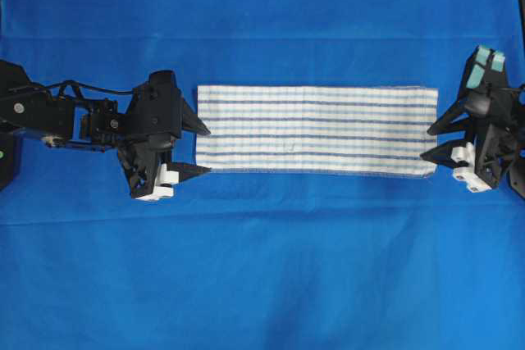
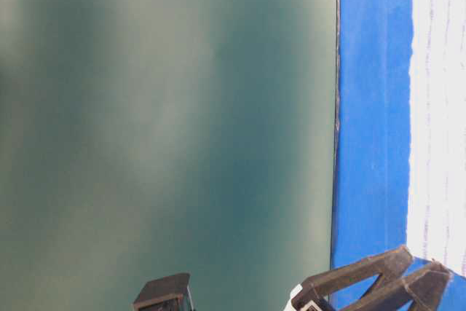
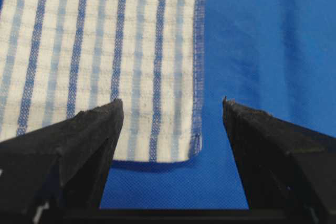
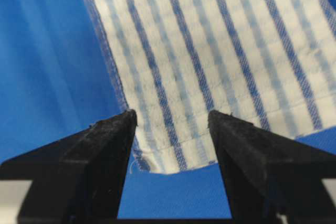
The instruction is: Fold the blue towel.
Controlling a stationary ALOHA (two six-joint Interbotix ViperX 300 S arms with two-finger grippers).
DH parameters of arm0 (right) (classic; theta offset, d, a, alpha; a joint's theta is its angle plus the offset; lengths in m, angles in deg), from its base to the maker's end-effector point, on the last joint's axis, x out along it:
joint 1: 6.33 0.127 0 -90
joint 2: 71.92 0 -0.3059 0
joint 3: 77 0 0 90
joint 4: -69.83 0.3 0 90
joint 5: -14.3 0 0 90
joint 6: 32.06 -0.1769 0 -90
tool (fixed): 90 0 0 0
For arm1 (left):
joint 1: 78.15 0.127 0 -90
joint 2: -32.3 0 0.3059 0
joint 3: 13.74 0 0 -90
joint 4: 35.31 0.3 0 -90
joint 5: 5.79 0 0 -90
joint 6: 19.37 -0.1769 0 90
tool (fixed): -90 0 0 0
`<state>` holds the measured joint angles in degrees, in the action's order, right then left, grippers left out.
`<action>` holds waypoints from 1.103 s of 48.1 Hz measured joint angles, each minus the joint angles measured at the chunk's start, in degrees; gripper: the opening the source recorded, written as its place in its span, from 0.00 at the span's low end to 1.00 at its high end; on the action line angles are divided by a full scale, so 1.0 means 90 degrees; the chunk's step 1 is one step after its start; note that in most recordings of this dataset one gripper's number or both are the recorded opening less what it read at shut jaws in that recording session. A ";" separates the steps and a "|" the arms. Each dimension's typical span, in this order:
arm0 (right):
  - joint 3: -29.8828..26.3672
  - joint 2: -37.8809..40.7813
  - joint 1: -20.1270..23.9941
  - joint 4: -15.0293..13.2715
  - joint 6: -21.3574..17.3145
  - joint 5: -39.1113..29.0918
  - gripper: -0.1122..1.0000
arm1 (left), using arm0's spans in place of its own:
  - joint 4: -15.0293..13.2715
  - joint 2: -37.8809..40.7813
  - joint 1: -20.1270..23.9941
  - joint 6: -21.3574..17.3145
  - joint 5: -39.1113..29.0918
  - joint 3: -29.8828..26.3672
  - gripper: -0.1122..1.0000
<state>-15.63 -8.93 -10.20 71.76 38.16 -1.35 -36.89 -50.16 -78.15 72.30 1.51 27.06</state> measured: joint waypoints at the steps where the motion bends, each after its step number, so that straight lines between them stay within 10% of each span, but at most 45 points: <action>1: 0.0000 -0.0039 -0.0020 -0.0049 0.0000 0.0000 0.65 | 0.0010 0.0000 0.0020 0.0000 0.0000 0.0010 0.72; 23: -0.0020 0.0166 -0.2363 -0.1016 0.0000 0.0049 0.65 | 0.0000 0.0020 0.1475 -0.0498 -0.0166 -0.0176 0.72; 53: -0.0381 0.1914 -0.2471 -0.1348 0.0078 0.0703 0.65 | 0.0000 0.0889 0.1738 -0.0596 -0.0352 -0.0449 0.72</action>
<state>-19.06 8.30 -32.43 59.63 38.86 4.98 -36.89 -42.16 -62.51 66.93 -1.65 23.02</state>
